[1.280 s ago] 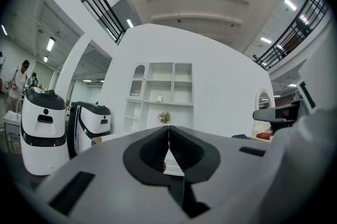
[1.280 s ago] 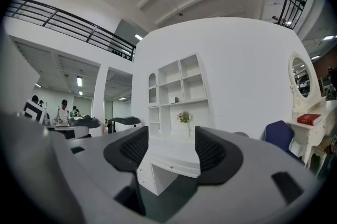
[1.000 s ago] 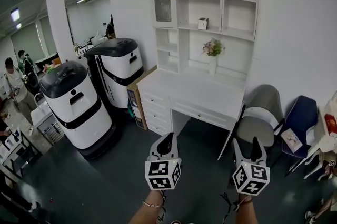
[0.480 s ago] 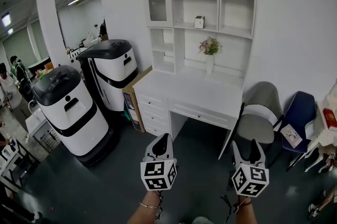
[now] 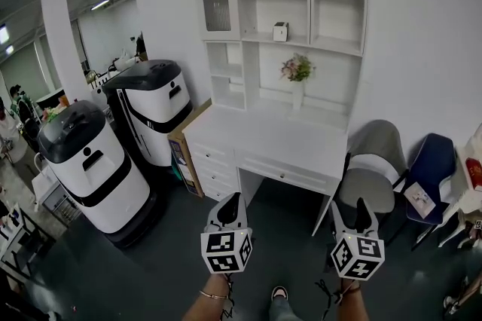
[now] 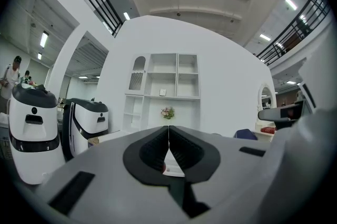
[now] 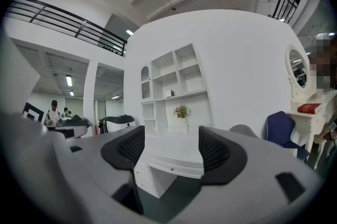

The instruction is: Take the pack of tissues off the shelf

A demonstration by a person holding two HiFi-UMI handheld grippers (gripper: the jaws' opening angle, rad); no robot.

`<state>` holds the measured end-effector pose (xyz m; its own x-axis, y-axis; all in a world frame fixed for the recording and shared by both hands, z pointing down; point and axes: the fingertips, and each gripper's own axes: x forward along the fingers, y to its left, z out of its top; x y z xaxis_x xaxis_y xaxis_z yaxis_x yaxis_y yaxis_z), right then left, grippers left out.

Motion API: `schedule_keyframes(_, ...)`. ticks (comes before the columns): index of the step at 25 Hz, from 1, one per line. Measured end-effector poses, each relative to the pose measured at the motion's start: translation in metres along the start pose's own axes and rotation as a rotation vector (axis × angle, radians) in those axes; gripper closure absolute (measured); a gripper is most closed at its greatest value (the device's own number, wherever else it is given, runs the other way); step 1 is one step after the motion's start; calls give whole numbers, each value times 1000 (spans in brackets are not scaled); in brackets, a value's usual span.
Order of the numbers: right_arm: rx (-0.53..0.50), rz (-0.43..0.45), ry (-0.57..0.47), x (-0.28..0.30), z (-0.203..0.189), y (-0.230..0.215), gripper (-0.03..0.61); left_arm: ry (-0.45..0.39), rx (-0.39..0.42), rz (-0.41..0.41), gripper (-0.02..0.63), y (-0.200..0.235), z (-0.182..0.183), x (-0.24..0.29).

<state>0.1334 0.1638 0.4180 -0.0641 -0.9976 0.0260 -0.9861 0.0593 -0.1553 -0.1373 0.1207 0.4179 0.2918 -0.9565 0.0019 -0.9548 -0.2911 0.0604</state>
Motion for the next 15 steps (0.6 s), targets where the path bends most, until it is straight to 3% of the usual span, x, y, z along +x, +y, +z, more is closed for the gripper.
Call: schedule_keyframes(15,-16,53,-19,168,39,-48,262,-30,-7,44,595,6,23,168)
